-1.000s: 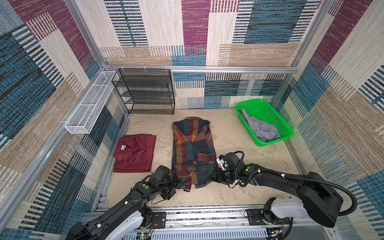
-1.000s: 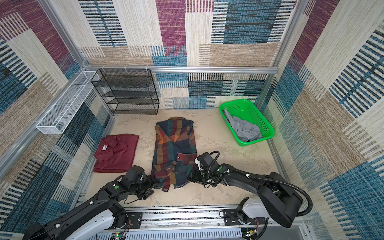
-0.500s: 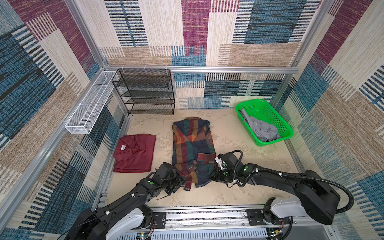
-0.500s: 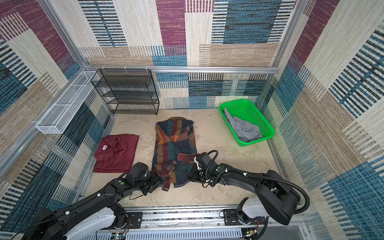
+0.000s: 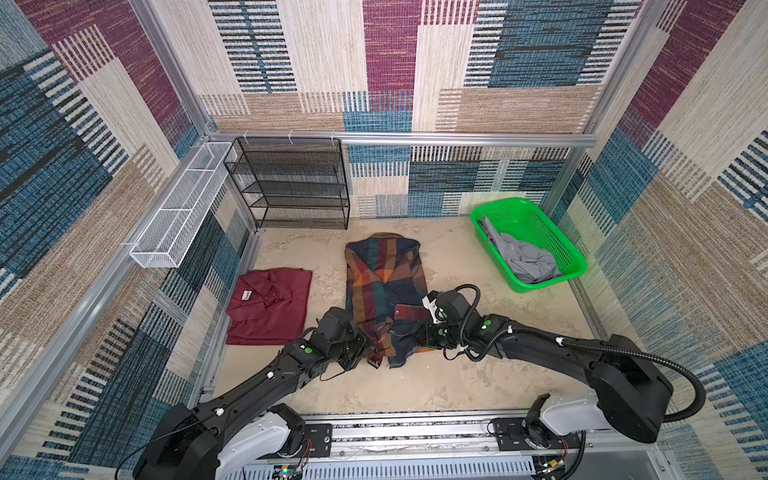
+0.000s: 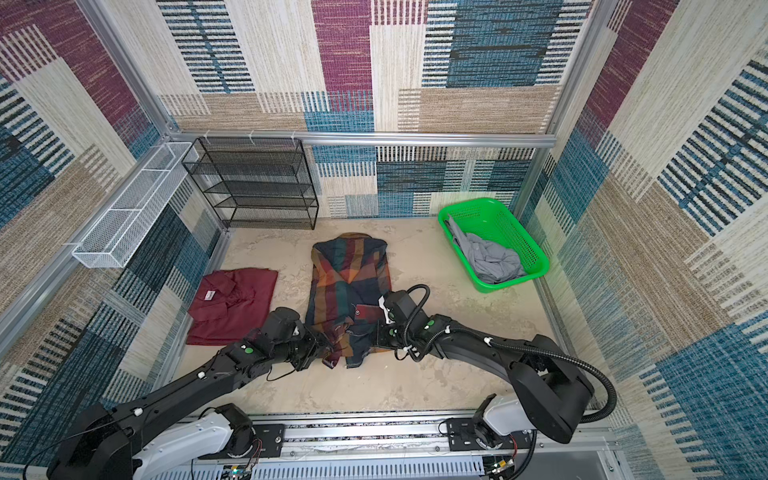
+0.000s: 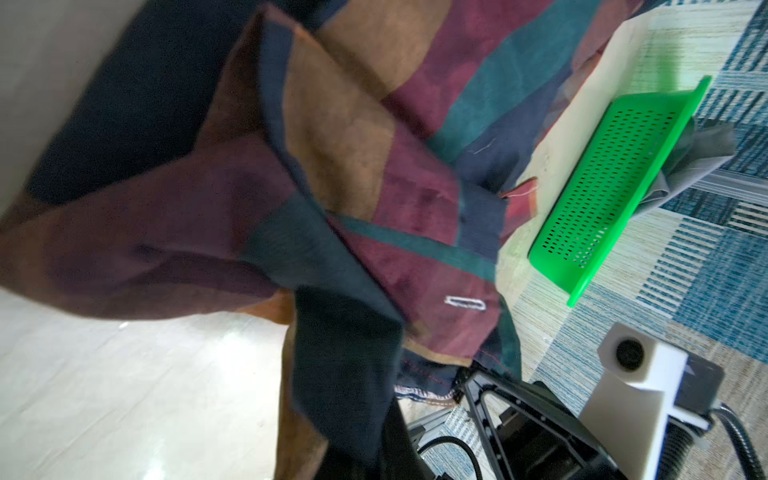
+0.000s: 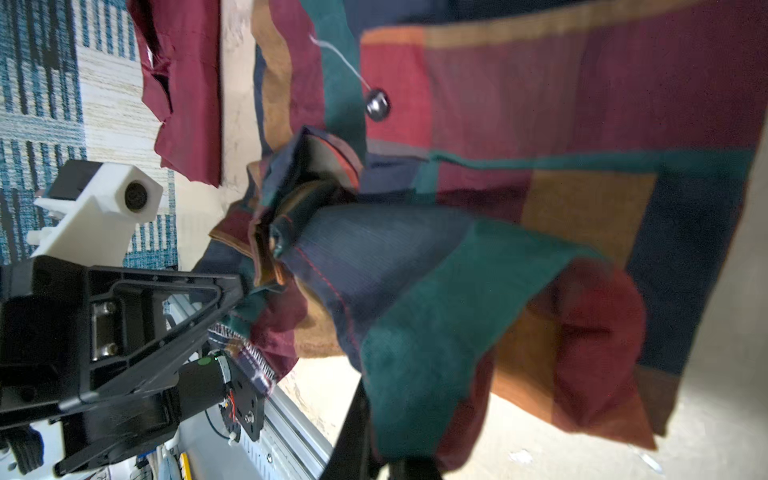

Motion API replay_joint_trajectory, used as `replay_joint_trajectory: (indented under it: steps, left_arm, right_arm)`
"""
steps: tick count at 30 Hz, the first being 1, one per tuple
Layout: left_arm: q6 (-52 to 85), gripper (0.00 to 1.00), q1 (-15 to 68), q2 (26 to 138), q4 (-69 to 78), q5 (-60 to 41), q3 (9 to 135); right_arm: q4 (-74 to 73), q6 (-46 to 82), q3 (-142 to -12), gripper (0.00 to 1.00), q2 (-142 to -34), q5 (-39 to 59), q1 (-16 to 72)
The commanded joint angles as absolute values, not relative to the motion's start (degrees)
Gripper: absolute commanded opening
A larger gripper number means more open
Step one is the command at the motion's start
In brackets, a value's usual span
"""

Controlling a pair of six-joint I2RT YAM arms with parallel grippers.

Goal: Fold and stack the long sleeve shirts

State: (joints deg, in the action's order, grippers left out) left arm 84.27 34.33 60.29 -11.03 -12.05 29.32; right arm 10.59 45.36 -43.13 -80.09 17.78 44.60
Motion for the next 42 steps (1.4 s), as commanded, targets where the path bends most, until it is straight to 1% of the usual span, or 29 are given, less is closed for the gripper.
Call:
replay_joint_trajectory:
  steps: [1, 4, 11, 14, 17, 20, 22, 24, 26, 28, 33, 35, 40, 42]
  left_arm:
    - [83.86, 0.00, 33.35, 61.27, -11.64, -10.49, 31.51]
    - [83.20, 0.00, 32.03, 63.26, -12.27, -11.41, 34.41]
    - [79.52, 0.00, 29.57, 69.84, -15.77, -12.38, 43.22]
    - [77.51, 0.09, 27.74, 72.96, -16.64, -12.34, 45.99]
    - [75.54, 0.13, 25.73, 76.47, -18.12, -13.92, 48.82]
    - [74.43, 0.20, 23.94, 79.31, -18.80, -15.57, 50.87]
    - [73.84, 0.28, 23.07, 80.78, -20.06, -16.15, 53.00]
    - [72.68, 0.39, 22.41, 81.99, -21.62, -16.52, 55.65]
    - [71.38, 0.44, 22.10, 83.39, -24.06, -17.02, 58.64]
    - [70.13, 0.52, 21.99, 84.42, -26.84, -16.88, 61.61]
    - [67.89, 0.53, 20.81, 84.89, -31.40, -17.66, 64.72]
    - [66.86, 0.53, 19.73, 83.89, -33.38, -17.70, 64.81]
    - [65.13, 0.54, 18.44, 79.67, -34.99, -19.13, 62.46]
    - [65.05, 0.54, 18.46, 77.72, -34.43, -20.21, 60.33]
  right_arm:
    - [11.65, 43.47, -45.17, 0.07, -80.84, 16.18, 44.36]
    - [12.69, 42.63, -47.34, 0.02, -82.18, 16.35, 43.52]
    - [12.90, 41.28, -50.38, 0.01, -83.52, 17.45, 40.21]
    - [12.22, 40.94, -50.80, 0.01, -84.45, 19.79, 38.14]
    - [12.15, 40.23, -51.94, 0.01, -86.33, 20.90, 37.55]
    - [12.72, 39.42, -53.99, 0.03, -88.38, 21.53, 37.20]
    - [13.44, 39.12, -55.37, 0.06, -89.45, 21.44, 36.54]
    - [13.37, 39.03, -56.05, 0.13, -89.76, 21.10, 35.84]
    - [13.36, 38.68, -56.86, 0.16, -90.29, 20.87, 35.34]
    - [14.72, 37.59, -58.61, 0.22, -91.20, 20.32, 34.62]
    - [17.51, 34.56, -61.66, 0.43, -90.42, 17.35, 33.62]
    - [18.08, 32.66, -61.82, 0.48, -88.97, 18.56, 33.66]
    - [21.08, 30.86, -60.41, 0.52, -82.81, 16.13, 33.66]
    - [19.41, 31.28, -58.11, 0.52, -79.73, 17.82, 33.58]
